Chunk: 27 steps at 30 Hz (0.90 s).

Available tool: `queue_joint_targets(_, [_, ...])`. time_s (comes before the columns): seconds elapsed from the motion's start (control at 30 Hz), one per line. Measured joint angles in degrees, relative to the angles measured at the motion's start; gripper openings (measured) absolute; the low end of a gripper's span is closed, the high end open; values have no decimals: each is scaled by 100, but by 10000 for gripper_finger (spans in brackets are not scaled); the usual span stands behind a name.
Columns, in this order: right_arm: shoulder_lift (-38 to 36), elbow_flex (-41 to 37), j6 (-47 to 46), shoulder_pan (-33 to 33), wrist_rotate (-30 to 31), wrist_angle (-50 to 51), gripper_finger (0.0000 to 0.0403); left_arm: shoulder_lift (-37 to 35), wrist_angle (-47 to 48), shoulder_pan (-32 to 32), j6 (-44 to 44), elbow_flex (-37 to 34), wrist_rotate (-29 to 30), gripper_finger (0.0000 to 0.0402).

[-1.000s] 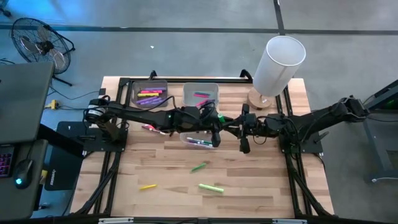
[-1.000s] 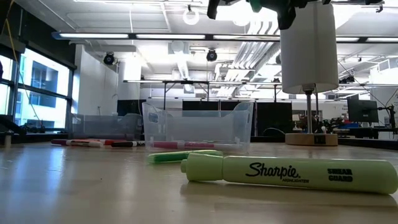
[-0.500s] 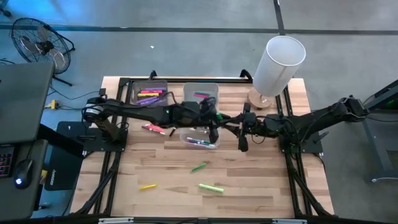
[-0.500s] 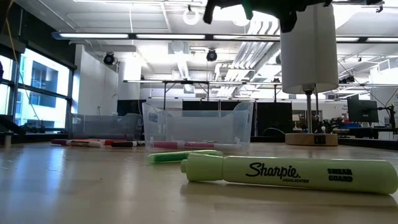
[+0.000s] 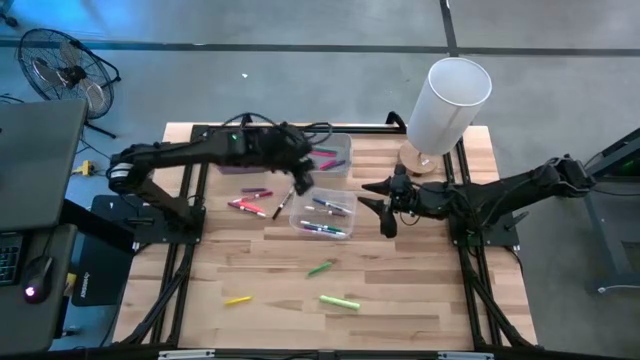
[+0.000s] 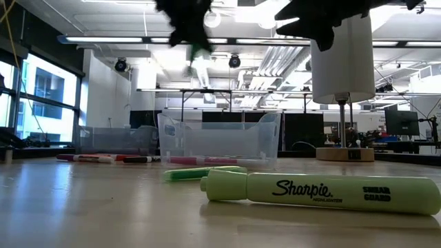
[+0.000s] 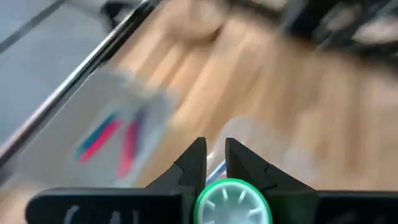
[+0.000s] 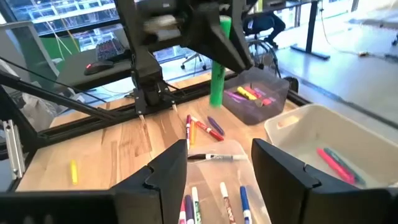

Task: Pick & Place Markers
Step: Put the green highlighter into the black bin, then put the purple marker into the white bin

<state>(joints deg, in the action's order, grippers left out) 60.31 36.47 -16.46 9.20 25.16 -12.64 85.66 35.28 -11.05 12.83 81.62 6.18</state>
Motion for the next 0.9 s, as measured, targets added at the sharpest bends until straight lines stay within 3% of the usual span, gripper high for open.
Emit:
queue_joint_targets(0.1, [2, 0, -161, -1, 54, 92, 168, -177, 1288, -504, -528, -26, 15, 50])
queue_joint_targets(0.3, [2, -2, -426, -1, 548, 90, 168, -182, 2751, -1625, -2071, -240, 618, 69])
queue_joint_targets(0.47, [2, -2, -610, -4, 1074, 84, 168, -38, 2532, -2513, -3287, -1138, 584, 72])
queue_joint_targets(0.63, [2, -4, -877, -4, 1462, 80, 167, 96, 1915, -3236, -3705, -1872, 987, 73])
queue_joint_targets(0.9, [2, -7, -930, -21, 1736, 80, 167, 144, 1726, -3547, -3703, -1835, 1040, 74])
